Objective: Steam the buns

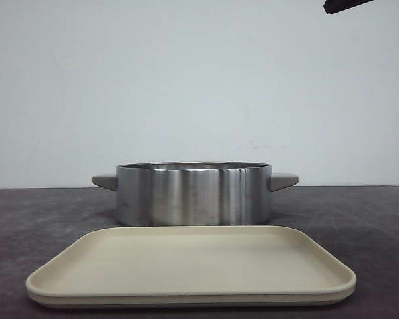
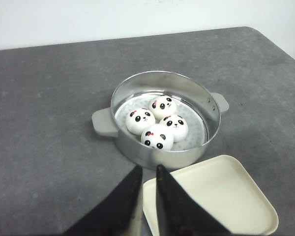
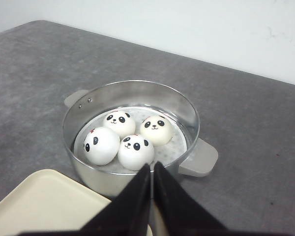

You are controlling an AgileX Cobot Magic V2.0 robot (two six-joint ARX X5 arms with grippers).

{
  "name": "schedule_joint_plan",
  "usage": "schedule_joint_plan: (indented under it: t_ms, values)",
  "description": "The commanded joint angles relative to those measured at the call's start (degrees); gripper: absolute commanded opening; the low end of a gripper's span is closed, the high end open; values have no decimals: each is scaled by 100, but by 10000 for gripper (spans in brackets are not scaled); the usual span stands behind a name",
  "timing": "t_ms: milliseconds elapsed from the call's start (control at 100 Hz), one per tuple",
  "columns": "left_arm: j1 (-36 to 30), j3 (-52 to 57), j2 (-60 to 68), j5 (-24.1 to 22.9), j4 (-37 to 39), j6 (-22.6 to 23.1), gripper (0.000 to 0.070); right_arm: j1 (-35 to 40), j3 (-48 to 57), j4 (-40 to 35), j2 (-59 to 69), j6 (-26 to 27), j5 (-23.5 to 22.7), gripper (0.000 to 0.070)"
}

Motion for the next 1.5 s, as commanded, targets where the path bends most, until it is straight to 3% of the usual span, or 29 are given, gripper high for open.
schedule_joint_plan:
  t_ms: [0, 780, 940, 1070, 1300, 1490]
  values:
    - [-52, 61, -2, -24, -66, -52, 0, 46, 59, 68, 11, 61, -13, 2]
    - [-50, 63, -210, -26, -101, -52, 0, 37, 59, 63, 9, 61, -9, 2]
    - [-50, 63, -210, -26, -101, -50, 0, -348, -35, 48, -374, 50, -98, 2]
    - [-50, 63, -210, -26, -101, -52, 0, -1056, -675, 474, -1099, -133, -254, 2]
    - [-50, 63, -210, -26, -101, -50, 0, -2503, -2721, 2061, -2612, -129, -1067, 2]
    - [-50, 63, -210, -26, -101, -52, 0, -2986, -3705, 2142, -3392, -127, -1071, 2]
